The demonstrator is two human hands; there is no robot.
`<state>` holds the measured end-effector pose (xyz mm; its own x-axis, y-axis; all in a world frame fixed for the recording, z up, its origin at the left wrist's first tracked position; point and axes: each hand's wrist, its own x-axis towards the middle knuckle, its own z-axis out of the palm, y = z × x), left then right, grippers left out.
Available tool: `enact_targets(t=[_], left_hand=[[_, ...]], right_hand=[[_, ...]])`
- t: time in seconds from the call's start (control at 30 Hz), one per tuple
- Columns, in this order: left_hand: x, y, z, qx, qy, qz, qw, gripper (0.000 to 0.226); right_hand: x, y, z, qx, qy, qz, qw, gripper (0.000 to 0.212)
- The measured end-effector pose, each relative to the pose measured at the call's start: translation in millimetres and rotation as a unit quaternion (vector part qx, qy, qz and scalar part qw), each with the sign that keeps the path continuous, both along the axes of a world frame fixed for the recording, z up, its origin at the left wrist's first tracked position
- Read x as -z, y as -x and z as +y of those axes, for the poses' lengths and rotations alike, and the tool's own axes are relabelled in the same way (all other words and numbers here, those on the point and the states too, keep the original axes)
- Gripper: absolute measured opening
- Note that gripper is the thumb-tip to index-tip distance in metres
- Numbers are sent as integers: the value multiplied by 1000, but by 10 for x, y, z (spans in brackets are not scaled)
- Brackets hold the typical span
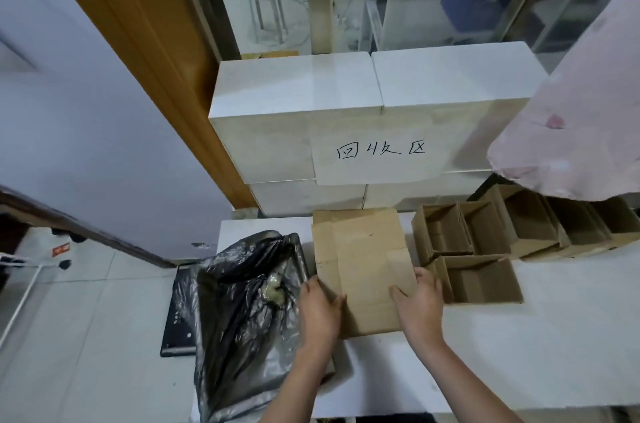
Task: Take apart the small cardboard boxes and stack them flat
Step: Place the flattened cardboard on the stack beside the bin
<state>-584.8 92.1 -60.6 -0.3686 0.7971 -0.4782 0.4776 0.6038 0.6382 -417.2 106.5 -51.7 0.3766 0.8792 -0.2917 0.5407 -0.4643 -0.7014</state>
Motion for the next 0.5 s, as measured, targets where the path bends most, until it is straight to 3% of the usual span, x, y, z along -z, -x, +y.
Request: enact_targets(t=[0.5], left_hand=[[814,-44,946,89,132,82,984,54]], right_hand=[[826,51,954,5,131,-14,991,41]])
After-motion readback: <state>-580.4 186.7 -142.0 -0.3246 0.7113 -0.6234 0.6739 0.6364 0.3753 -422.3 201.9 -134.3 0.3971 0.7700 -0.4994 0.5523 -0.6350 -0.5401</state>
